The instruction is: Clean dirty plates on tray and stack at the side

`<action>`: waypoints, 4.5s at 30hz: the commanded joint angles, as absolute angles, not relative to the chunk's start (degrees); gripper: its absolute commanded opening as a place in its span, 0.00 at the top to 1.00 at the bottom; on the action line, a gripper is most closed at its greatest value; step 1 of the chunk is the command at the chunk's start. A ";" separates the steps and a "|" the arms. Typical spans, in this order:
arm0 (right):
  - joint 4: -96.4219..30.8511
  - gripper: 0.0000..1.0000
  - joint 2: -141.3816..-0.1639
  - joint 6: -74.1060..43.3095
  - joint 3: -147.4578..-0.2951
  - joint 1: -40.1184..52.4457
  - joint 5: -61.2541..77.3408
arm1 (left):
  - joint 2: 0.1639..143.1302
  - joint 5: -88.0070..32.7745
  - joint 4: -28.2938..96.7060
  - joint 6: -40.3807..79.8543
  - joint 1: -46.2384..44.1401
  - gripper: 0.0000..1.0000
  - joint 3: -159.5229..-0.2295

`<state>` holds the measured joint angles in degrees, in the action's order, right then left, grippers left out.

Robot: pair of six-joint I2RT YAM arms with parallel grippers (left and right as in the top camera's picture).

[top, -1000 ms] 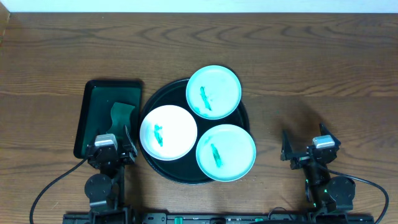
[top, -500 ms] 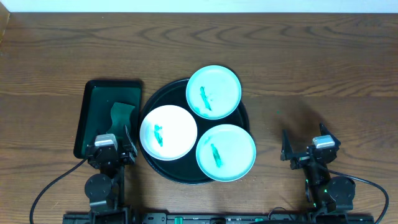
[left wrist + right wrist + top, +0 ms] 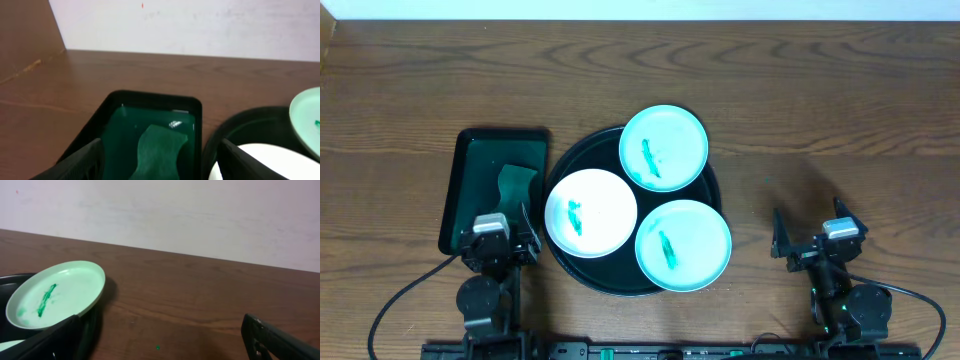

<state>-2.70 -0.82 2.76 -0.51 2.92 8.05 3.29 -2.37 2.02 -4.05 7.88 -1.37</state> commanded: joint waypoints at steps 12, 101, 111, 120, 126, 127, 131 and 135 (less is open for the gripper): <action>-6.24 0.01 -37.98 3.11 -28.27 2.68 16.12 | 39.35 -6.52 10.59 -2.28 7.97 0.28 -32.38; -41.06 0.99 -125.16 -19.18 -90.00 43.51 12.80 | 91.77 -1.39 54.04 1.32 16.95 0.28 -68.55; -41.08 0.99 -125.16 -19.18 -90.00 43.59 12.78 | 102.78 -10.50 50.06 -9.26 16.95 0.35 -68.55; -41.17 0.97 -125.16 -18.06 -90.00 43.57 13.78 | 103.11 -12.84 48.03 -12.93 15.00 0.41 -68.55; -41.34 0.97 -125.16 -18.11 -90.00 43.55 13.78 | 104.64 -12.19 46.72 -13.04 12.86 0.41 -68.55; -41.32 0.97 -125.16 -18.11 -90.00 43.55 13.78 | 105.19 -11.70 46.74 -13.02 12.69 0.41 -68.55; -41.52 0.97 -125.16 -17.91 -90.00 43.55 13.80 | 107.83 -9.41 46.61 -11.66 12.40 0.46 -68.55; -41.52 0.97 -125.16 -17.93 -90.00 43.55 13.80 | 109.84 -9.43 45.89 -11.29 12.40 0.55 -68.55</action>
